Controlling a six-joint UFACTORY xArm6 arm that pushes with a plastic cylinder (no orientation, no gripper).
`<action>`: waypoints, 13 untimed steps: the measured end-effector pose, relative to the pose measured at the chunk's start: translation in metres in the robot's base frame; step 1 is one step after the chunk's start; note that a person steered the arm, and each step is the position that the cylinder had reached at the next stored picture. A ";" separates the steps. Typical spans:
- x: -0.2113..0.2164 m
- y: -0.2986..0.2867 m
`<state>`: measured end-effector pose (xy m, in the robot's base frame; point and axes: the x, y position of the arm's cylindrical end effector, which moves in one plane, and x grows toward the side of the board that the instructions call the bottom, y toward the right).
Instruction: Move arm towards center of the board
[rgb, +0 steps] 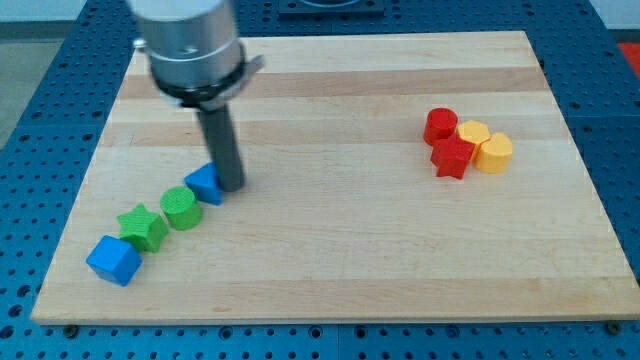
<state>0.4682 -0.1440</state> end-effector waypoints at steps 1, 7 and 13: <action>0.000 -0.051; -0.004 -0.048; -0.046 0.005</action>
<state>0.4225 -0.1391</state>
